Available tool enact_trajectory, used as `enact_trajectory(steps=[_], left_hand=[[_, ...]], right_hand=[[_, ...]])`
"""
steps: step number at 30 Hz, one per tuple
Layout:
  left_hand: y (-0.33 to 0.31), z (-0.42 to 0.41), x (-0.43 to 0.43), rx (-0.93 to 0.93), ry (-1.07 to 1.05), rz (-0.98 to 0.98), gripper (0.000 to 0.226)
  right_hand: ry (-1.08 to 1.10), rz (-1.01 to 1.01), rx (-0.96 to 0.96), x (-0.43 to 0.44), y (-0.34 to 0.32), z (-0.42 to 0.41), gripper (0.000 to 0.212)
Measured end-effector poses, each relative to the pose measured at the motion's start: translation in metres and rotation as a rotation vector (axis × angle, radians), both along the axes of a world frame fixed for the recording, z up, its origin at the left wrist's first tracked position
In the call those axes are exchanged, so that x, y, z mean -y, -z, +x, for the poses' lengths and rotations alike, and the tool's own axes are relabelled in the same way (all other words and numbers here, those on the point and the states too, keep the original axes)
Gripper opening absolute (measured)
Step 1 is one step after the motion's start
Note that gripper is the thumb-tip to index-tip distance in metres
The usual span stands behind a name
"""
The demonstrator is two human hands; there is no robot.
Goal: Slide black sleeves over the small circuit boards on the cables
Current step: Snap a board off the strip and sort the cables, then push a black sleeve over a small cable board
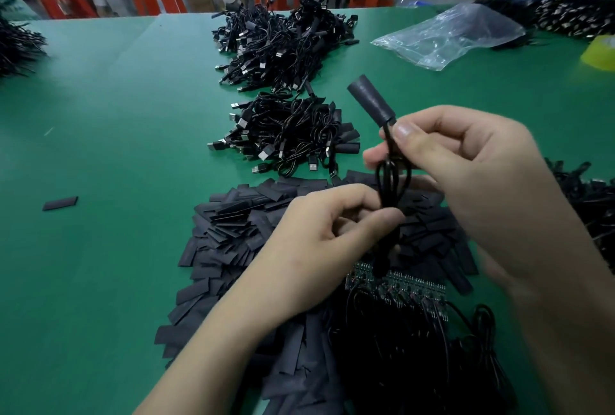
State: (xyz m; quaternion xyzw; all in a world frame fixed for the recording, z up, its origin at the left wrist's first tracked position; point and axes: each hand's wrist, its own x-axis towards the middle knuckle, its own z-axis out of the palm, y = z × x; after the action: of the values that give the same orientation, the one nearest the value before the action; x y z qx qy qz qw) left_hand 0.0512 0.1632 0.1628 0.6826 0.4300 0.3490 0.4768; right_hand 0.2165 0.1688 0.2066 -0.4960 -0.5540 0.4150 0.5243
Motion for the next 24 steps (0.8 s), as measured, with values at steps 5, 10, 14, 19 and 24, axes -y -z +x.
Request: enact_trajectory(steps=[5,10,14,19,24], left_hand=[[0.007,-0.02,-0.02,-0.265,-0.187,0.207,0.022],[0.008,-0.034,-0.091,-0.468,-0.434,0.334,0.023],[-0.007,-0.029,-0.139,-0.685,-0.449,0.297,0.036],[-0.034,-0.029,-0.112,-0.684,-0.42,0.415,0.024],[-0.026,-0.01,-0.043,-0.946,0.131,0.089,0.025]], right_hand=[[0.067,0.048,0.209,-0.01,0.001,0.021,0.018],[0.063,0.056,0.201,-0.011,-0.004,0.033,0.022],[0.044,0.072,0.203,-0.01,-0.007,0.037,0.017],[-0.083,0.048,0.419,-0.008,-0.006,0.04,0.007],[-0.311,-0.118,0.862,-0.006,0.001,0.028,0.011]])
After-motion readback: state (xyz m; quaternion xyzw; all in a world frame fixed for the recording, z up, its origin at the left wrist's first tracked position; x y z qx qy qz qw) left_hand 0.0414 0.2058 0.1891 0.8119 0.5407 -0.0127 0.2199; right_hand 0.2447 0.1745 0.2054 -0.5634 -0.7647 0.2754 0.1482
